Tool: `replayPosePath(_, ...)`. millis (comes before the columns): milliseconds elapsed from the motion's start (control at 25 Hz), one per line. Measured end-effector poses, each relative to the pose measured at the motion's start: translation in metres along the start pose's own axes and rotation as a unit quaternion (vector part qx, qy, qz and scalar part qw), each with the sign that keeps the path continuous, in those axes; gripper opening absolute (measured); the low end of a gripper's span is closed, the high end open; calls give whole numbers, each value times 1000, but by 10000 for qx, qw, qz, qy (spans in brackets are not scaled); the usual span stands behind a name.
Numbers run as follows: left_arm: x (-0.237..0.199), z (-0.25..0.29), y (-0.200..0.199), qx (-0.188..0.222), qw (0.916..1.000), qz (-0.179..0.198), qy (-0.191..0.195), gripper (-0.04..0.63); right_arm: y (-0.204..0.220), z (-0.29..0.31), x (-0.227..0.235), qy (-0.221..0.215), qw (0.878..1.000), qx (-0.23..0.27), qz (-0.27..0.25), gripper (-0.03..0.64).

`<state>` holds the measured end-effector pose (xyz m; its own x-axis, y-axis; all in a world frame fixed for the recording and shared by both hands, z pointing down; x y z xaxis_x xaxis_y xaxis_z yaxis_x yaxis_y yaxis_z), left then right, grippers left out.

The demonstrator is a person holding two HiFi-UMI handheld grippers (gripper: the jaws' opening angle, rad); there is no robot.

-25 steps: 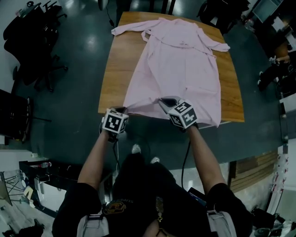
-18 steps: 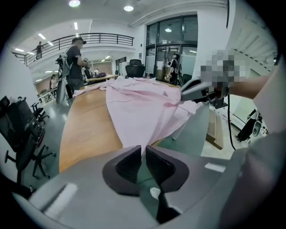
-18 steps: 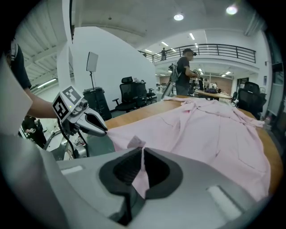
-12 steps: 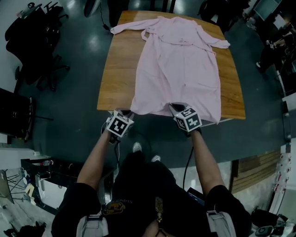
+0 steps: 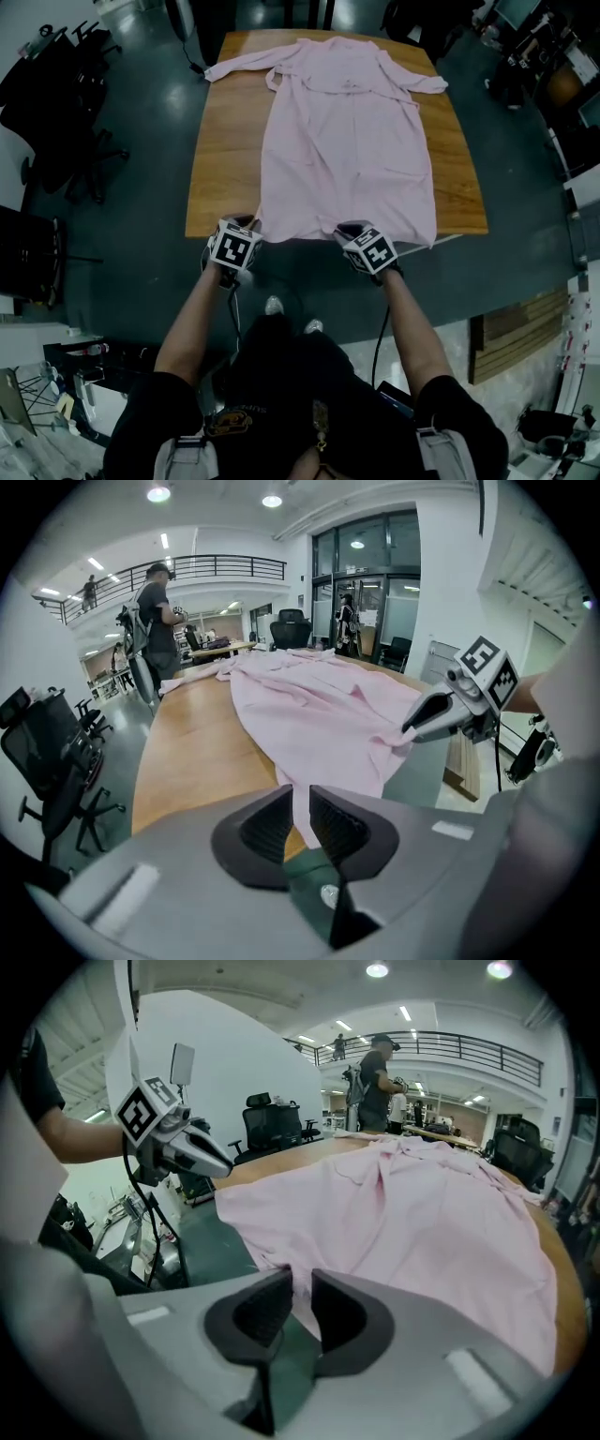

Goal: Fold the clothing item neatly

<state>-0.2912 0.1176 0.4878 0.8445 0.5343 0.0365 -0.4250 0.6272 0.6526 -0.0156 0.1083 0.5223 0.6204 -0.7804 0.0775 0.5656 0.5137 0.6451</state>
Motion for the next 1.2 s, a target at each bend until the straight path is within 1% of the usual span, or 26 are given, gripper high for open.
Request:
replayPosePath(120,-6,9,-20,243,9997,23,-3,62,-1,-12,5,77,9999,45,87,52)
replayPosePath(200,-10,12,-37,456,9990,38,-13,47,-6,-22,13,249,9994,133,176,52)
replayPosePath(280,-11,14,-52,612,9981,-31,16,30,-15,-33,23,465,9981,244,317,52)
replayPosePath(360,-10,15,-71,824,9966,-23,97,16,-27,-46,31,630,9962,431,409,52)
replayPosePath(480,-8,16,-99,1131,9932,44,286,8,-51,-64,41,849,9929,748,381,50)
replayPosePath(600,-7,17,-122,1312,9902,37,473,8,-75,-79,52,1009,9886,1054,373,36)
replayPosePath(720,-1,20,-143,1389,9889,81,525,8,-91,-90,66,1128,9849,1270,328,5)
replayPosePath(840,11,24,-161,1390,9891,149,466,8,-98,-102,85,1095,9831,1440,289,3)
replayPosePath(960,22,33,-177,1370,9899,116,338,8,-100,-110,115,984,9833,1522,171,3)
replayPosePath(1200,45,53,-203,1232,9919,-229,-194,8,-100,-120,181,555,9850,1607,-297,3)
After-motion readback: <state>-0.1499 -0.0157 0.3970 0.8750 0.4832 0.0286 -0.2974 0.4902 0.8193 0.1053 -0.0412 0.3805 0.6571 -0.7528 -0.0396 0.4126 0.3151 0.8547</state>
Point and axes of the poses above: the fingertips, and each gripper's own axes: z forward along the fingers, x to its right, y out of its underside, the point moved 9 cm from there along -z, backward along the fingers, and after that the axes turned 1 degree about z, right-handed, at the moved point
